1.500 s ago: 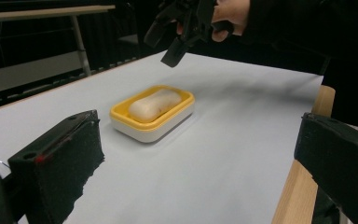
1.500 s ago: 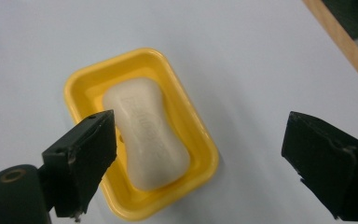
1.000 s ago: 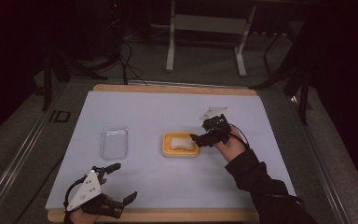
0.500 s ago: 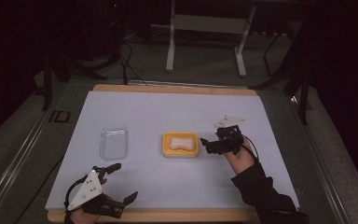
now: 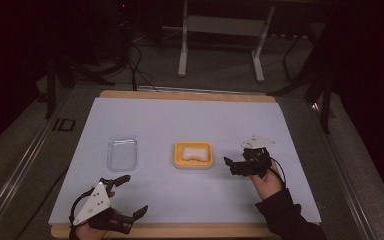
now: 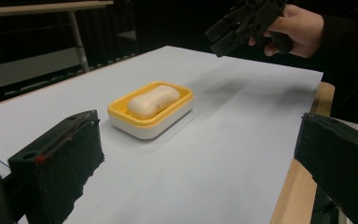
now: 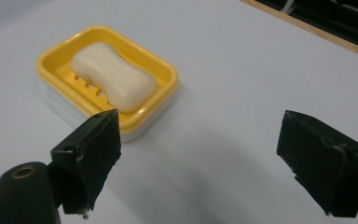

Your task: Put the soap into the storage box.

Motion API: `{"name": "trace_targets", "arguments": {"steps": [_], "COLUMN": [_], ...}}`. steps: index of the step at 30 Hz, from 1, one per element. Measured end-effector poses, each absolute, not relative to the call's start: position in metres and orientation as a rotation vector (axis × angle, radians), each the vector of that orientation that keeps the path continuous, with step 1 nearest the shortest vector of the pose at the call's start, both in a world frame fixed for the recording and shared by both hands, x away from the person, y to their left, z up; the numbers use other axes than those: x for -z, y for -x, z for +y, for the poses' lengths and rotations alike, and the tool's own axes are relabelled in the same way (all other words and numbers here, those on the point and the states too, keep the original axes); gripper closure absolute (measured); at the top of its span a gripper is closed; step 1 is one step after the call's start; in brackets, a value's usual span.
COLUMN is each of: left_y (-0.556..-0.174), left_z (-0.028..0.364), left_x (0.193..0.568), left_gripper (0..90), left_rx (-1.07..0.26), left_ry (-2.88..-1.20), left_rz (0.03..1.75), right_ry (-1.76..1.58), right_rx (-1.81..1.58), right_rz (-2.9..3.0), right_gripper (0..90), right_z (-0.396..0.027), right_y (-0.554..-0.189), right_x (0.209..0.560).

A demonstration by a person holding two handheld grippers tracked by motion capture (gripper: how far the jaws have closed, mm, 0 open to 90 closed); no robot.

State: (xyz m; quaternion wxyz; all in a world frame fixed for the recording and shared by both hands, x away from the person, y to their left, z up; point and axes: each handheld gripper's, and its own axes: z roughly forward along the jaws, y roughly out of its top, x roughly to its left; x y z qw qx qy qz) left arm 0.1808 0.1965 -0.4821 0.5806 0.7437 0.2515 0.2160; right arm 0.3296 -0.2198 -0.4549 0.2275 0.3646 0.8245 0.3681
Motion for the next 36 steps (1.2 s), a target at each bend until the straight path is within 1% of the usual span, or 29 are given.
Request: {"name": "trace_targets", "arguments": {"steps": [25, 36], "left_y": [-0.181, -0.181], "left_z": [0.196, 0.195], "left_x": [0.483, 0.483], "left_gripper": [1.2, 1.2], "left_rx": [-0.499, -0.504], "left_ry": [-1.752, -1.766], "left_rz": [0.589, 0.597], "right_ry": [-1.075, -1.060], "right_rx": [-1.075, -1.068], "right_rz": [2.204, 2.156], "right_gripper": [13.7, 13.9], "right_z": [-0.245, -0.248], "right_y": [-0.284, -0.282], "right_x": [0.464, 0.463]}}
